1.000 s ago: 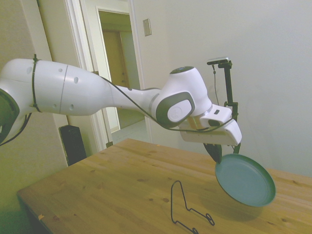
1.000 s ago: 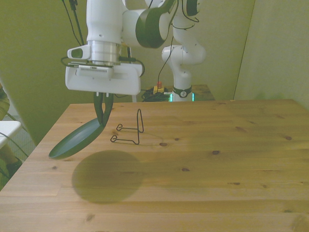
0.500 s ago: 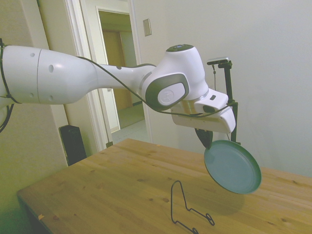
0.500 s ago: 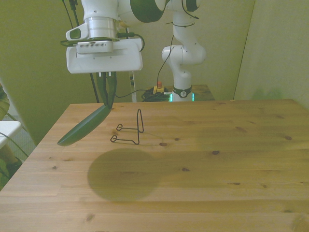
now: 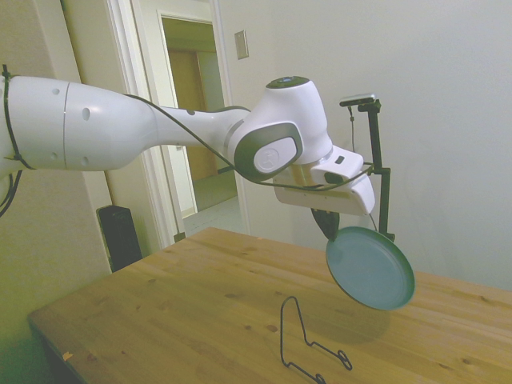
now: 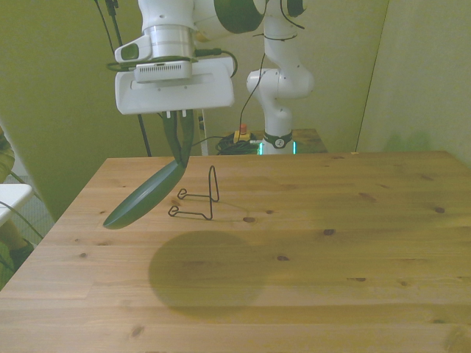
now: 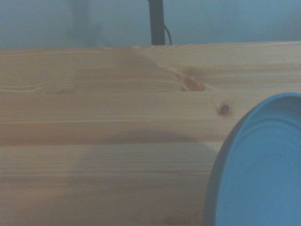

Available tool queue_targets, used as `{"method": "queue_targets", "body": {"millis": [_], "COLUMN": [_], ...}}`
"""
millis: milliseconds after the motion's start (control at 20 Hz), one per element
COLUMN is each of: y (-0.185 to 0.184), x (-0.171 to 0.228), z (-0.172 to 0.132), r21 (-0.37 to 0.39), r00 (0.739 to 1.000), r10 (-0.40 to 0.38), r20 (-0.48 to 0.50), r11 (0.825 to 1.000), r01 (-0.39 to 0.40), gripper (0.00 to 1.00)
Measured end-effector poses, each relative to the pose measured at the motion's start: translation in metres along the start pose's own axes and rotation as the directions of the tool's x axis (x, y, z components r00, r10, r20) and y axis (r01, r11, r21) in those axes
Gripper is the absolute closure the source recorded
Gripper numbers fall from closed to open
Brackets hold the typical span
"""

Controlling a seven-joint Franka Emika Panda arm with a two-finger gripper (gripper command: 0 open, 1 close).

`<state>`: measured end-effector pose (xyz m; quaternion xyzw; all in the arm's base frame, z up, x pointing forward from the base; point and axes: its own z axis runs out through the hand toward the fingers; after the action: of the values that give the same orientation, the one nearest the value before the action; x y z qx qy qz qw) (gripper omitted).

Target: Load the plate

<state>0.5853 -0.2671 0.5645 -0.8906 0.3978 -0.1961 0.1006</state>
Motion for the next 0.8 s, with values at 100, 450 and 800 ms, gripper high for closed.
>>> {"method": "queue_targets", "body": {"millis": [100, 450, 800], "y": [-0.003, -0.013, -0.001], "x": [-0.005, -0.017, -0.030], "z": [-0.010, -0.030, -0.051], "r21": [0.014, 0.081, 0.126], "r00": [1.000, 0.999, 0.996], "r10": [-0.002, 0.016, 0.053], "r20": [0.001, 0.037, 0.075], "r11": [1.000, 0.997, 0.990], "r01": [0.002, -0.019, -0.062], "gripper": [1.00, 1.00, 1.00]}}
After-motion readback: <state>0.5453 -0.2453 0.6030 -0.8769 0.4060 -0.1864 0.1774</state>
